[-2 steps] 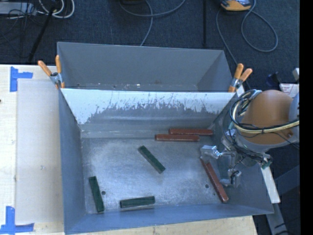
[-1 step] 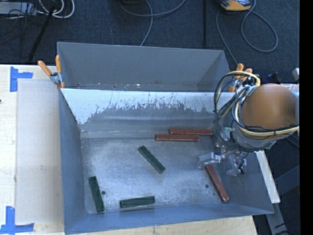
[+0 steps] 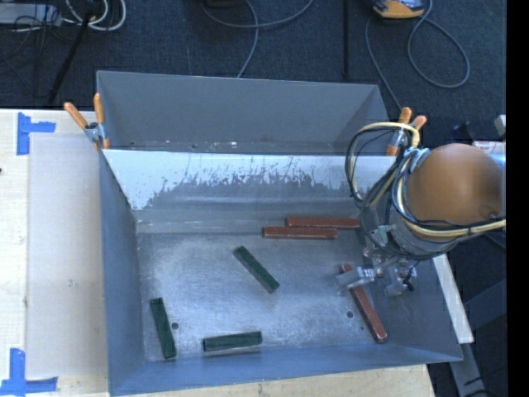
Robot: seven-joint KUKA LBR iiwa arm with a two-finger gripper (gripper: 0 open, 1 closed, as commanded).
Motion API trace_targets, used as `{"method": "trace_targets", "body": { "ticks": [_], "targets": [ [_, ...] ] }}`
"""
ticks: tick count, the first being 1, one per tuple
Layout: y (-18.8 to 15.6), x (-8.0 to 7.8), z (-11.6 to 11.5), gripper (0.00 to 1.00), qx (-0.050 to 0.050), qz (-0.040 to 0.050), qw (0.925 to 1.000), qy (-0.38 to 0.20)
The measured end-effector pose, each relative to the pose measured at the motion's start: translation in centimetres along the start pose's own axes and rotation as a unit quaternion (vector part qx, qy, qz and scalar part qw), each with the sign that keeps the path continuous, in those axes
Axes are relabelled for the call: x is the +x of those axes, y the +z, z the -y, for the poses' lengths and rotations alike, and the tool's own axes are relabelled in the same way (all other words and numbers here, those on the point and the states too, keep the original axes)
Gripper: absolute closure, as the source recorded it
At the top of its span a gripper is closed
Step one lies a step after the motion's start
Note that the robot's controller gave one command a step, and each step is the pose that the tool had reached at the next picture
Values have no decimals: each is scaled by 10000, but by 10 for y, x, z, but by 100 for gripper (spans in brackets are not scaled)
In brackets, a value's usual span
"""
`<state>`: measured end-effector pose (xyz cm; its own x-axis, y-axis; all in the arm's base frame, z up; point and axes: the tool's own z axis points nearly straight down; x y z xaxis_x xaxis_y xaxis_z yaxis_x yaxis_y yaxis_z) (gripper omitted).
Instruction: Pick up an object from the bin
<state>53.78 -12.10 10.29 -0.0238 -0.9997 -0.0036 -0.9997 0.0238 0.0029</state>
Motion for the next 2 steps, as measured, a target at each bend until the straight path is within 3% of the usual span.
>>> {"method": "trace_targets", "body": {
  "ticks": [1, 2],
  "targets": [
    [28, 16, -1, 0, 30, 22, 9991, 420],
    [27, 11, 0, 0, 18, 23, 9992, 408]
  ]
}}
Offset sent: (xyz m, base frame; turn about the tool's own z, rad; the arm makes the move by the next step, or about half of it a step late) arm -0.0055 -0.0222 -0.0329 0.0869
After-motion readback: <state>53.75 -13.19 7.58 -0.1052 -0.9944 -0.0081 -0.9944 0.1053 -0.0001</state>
